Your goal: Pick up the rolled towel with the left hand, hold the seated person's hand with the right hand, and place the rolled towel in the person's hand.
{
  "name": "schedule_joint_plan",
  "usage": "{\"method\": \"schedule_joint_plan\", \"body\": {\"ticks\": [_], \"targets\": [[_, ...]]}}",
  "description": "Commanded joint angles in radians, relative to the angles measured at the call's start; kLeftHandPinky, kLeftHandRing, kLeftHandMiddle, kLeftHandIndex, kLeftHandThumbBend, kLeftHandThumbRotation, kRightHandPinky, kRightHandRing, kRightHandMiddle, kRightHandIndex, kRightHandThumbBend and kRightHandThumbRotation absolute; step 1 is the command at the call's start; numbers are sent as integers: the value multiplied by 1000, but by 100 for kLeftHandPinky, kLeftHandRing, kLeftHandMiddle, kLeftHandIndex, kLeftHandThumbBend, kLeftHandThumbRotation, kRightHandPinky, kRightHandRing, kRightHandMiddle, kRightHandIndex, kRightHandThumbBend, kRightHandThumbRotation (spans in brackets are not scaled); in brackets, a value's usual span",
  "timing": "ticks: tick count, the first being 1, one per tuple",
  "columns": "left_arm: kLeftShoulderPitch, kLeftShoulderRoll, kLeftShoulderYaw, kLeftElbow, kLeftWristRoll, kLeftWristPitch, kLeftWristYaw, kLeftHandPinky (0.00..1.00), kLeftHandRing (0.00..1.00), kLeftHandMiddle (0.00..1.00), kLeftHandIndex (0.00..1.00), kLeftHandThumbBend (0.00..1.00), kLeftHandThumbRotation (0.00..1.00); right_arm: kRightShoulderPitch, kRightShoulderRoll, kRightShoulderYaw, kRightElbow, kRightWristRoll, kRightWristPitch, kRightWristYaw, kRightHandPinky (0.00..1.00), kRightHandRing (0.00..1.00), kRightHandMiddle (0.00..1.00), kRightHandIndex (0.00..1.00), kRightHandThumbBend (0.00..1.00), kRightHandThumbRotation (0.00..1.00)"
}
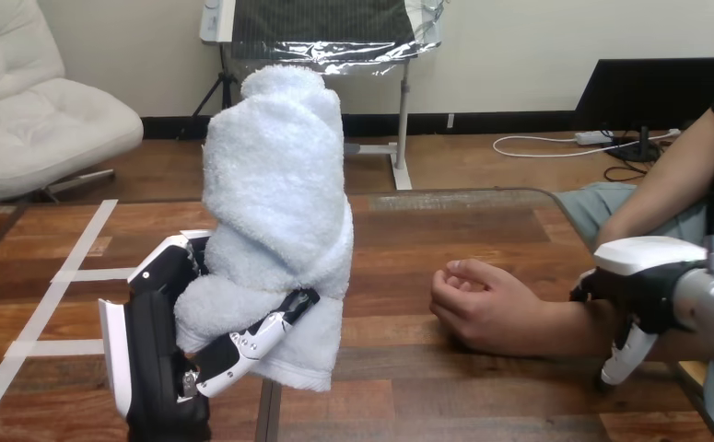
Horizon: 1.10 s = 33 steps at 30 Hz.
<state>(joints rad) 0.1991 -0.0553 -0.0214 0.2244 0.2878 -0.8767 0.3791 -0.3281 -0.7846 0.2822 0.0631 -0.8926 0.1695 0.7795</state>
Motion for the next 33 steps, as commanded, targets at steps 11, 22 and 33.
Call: {"method": "schedule_joint_plan", "body": {"ticks": [11,22,33], "targets": [[-24,-24,2,-88,-4,-21,0,32,36,42,48,58,0,-88,46,70,127,-20,-13,-77,76,81,84,83,66,20],[-11,-22,3,-107,-6,-12,-4,32,36,43,48,58,0,-99,58,99,185,-24,-24,-115,77,82,84,84,66,21],[5,-24,-2,-128,-17,-6,-13,32,36,43,48,57,0,-104,73,117,241,-22,-38,-181,80,85,87,85,66,21]]}}
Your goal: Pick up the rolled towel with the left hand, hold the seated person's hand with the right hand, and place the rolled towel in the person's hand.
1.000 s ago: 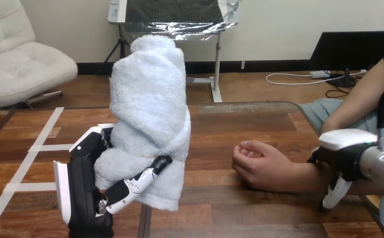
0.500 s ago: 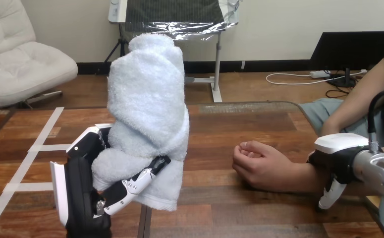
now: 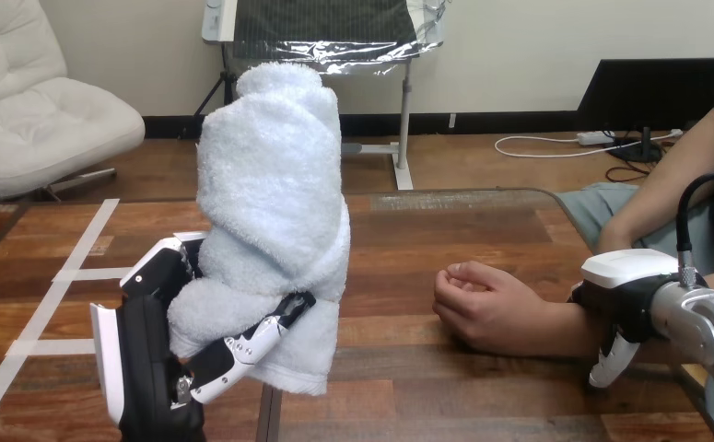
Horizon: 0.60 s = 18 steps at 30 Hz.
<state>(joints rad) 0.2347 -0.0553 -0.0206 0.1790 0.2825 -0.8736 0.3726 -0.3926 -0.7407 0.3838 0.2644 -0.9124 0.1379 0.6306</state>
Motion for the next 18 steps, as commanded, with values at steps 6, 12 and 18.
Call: {"method": "schedule_joint_plan", "body": {"ticks": [6,12,18], "targets": [[-23,-26,-3,-93,-15,-8,-12,32,36,43,48,57,0,-41,36,20,56,2,-7,-56,80,85,87,85,65,20],[-21,-27,-1,-99,-13,-13,-13,32,36,42,48,57,0,-45,44,24,67,-1,3,-67,78,83,85,86,65,18],[-17,-31,-3,-107,-22,-9,-16,32,36,42,48,57,0,-44,54,25,83,-3,5,-94,72,79,83,83,66,15]]}}
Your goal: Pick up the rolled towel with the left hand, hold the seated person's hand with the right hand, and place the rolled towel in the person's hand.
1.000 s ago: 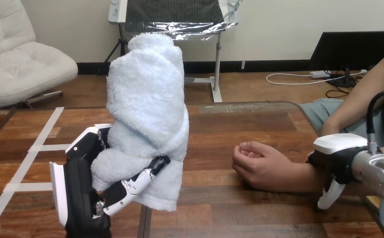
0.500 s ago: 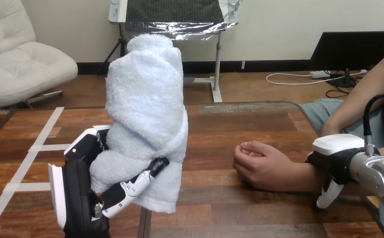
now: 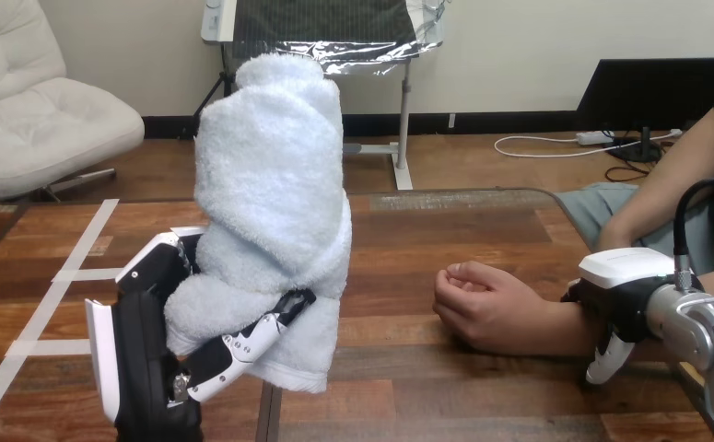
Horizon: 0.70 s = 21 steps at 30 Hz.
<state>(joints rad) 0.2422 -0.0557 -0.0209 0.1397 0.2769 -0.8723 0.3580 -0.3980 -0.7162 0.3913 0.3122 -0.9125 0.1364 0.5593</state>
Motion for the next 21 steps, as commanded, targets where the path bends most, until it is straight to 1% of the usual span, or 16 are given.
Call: {"method": "schedule_joint_plan", "body": {"ticks": [1,4,5,7,9,14,17,21], "targets": [[-24,-31,-3,-69,-17,-10,-1,32,36,42,48,57,0,-38,31,17,38,-3,7,-26,71,78,82,83,66,14],[-24,-32,-3,-73,-18,-9,-2,32,36,42,48,57,0,-37,36,17,49,-3,9,-42,67,75,80,81,67,12],[-24,-33,-3,-75,-15,-7,-1,32,36,42,48,57,0,-35,41,13,57,2,9,-58,66,74,80,80,67,11],[-23,-33,-2,-78,-13,-5,-1,32,36,42,48,57,0,-32,46,8,65,8,8,-77,58,69,76,77,68,7],[-21,-33,-2,-83,-9,0,-1,32,36,42,48,57,0,-27,55,-3,80,21,5,-109,52,63,72,73,69,5],[-21,-30,-5,-86,-16,1,-6,32,36,42,47,57,0,-22,65,-10,105,42,4,-160,43,54,65,67,70,1],[-21,-30,-6,-87,-20,2,-8,32,36,42,47,57,0,-21,69,-10,118,48,5,-182,38,48,61,64,70,1],[-20,-31,-5,-90,-20,5,-9,32,36,42,47,57,0,-24,73,-6,135,54,10,-197,34,44,57,64,70,0]]}}
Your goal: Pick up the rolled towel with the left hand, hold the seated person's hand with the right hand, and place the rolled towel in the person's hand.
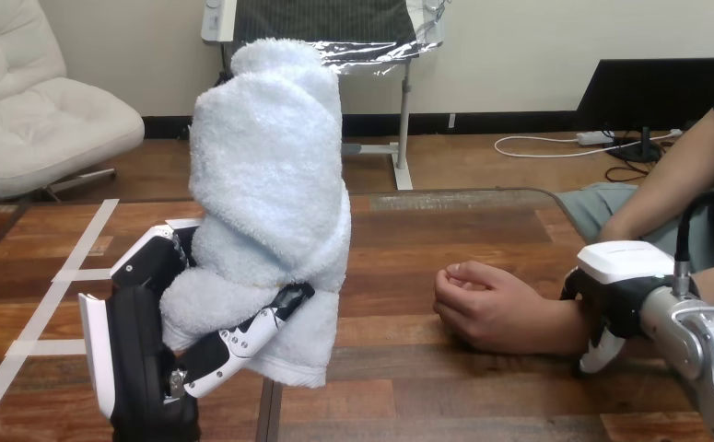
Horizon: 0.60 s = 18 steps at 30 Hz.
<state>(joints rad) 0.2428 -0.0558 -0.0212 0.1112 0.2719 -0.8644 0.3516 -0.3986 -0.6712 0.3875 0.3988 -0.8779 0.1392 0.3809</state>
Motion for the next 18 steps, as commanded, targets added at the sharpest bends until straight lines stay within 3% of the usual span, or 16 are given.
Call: {"method": "schedule_joint_plan", "body": {"ticks": [1,8,18], "targets": [[-20,-31,-4,-62,-15,-2,-3,32,35,42,47,57,0,-25,28,-1,52,21,8,-21,33,43,56,64,70,0],[-20,-32,0,-66,-11,0,0,32,35,42,47,58,0,-42,43,12,112,14,28,-50,31,40,53,67,68,0],[-17,-31,2,-73,-12,6,-1,32,35,42,47,57,0,-60,54,26,166,6,49,-63,32,42,52,59,64,0]]}}
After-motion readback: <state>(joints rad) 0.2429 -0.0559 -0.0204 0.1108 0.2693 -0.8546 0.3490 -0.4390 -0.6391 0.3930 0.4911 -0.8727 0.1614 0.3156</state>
